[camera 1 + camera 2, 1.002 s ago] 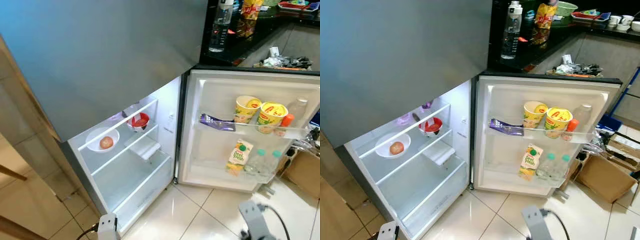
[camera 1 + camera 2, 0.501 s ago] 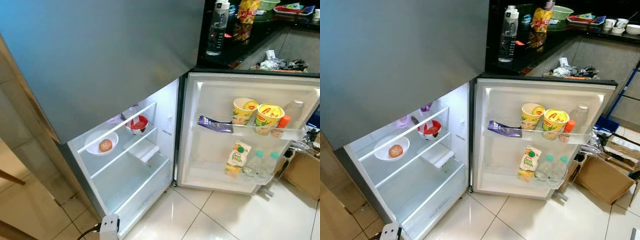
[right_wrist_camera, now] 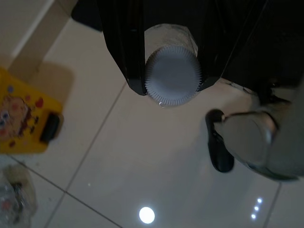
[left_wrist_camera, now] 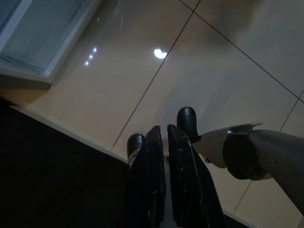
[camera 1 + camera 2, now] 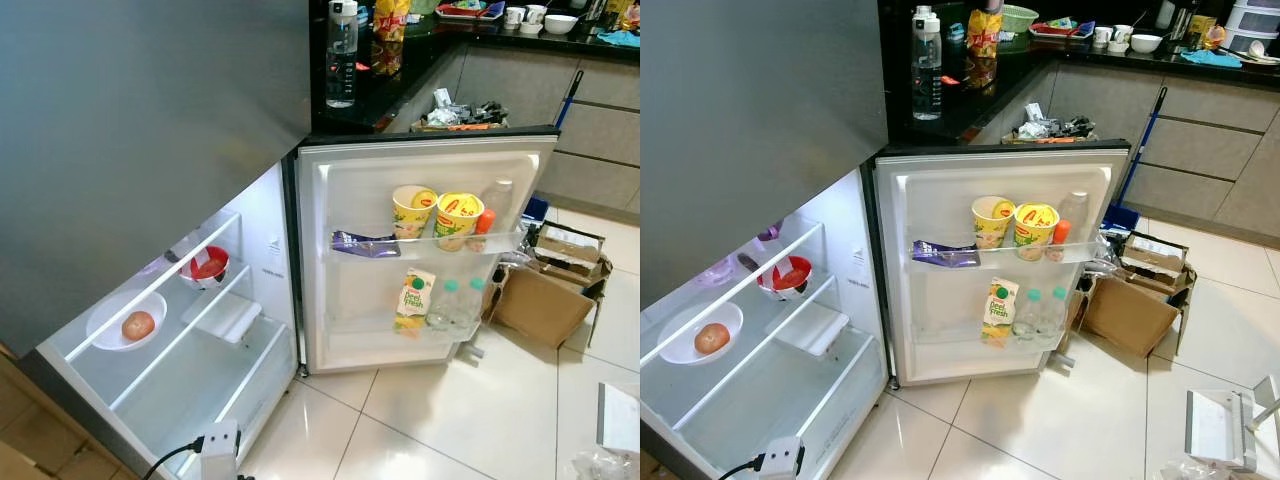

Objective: Restocking fridge

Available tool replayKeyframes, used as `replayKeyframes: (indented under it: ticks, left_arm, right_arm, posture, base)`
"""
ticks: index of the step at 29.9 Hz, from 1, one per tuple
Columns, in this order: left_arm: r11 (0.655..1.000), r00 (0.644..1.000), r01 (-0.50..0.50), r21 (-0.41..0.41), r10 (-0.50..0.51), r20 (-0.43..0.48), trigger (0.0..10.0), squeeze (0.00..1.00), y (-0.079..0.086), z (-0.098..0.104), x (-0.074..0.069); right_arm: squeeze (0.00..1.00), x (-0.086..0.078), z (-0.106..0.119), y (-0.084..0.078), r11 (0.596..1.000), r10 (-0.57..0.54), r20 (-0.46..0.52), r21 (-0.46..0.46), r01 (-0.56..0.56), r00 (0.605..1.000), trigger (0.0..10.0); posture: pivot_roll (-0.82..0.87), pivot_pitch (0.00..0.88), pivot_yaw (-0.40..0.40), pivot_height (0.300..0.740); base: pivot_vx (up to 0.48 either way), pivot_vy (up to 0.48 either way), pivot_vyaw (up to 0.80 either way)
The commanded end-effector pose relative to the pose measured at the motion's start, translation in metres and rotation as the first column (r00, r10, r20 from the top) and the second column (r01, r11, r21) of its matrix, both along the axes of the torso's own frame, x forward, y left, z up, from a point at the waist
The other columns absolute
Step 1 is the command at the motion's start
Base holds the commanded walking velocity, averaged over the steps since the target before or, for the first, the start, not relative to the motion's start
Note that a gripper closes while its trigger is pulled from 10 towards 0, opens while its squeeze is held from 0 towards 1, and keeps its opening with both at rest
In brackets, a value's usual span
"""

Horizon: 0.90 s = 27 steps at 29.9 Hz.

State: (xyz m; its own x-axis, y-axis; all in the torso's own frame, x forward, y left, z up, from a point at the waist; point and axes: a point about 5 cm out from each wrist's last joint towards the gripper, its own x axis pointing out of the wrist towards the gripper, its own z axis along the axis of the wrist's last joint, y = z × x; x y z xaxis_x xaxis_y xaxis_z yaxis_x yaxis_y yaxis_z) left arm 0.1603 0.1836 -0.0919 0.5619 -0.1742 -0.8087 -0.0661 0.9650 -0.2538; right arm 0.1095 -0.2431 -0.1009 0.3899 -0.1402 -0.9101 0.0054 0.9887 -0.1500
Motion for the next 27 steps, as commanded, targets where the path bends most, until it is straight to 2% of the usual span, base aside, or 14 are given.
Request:
replayKeyframes:
  ticks: [1,13,27]
  left_arm:
    - [1.000,1.000,0.015,0.007,-0.015,-0.024,10.0,0.00,0.0058,-0.0017,-0.0058]
    - [1.000,0.999,0.029,0.008,-0.028,-0.042,10.0,0.00,0.0022,-0.0035,-0.0089]
    - [0.999,0.999,-0.014,0.028,0.016,-0.048,10.0,0.00,0.0066,-0.0042,-0.0108]
  right_arm:
    - [0.00,0.0023,0.0007,0.0005,1.000,0.003,0.014,-0.001,-0.003,1.000,10.0]
    - [0.00,-0.0001,0.0008,-0.0021,1.000,0.004,0.010,-0.005,-0.004,1.000,10.0]
    - [0.00,0.0028,0.0016,-0.0016,1.000,0.013,0.018,-0.002,-0.013,1.000,10.0]
  posture:
    - [-0.08,0.000,-0.002,0.740]
    - [-0.09,0.000,-0.007,0.740]
    - [-0.08,0.000,-0.014,0.740]
  base:
    - [0.000,0.000,0.00]
    - [0.000,-0.399,0.00]
    - [0.000,0.000,0.00]
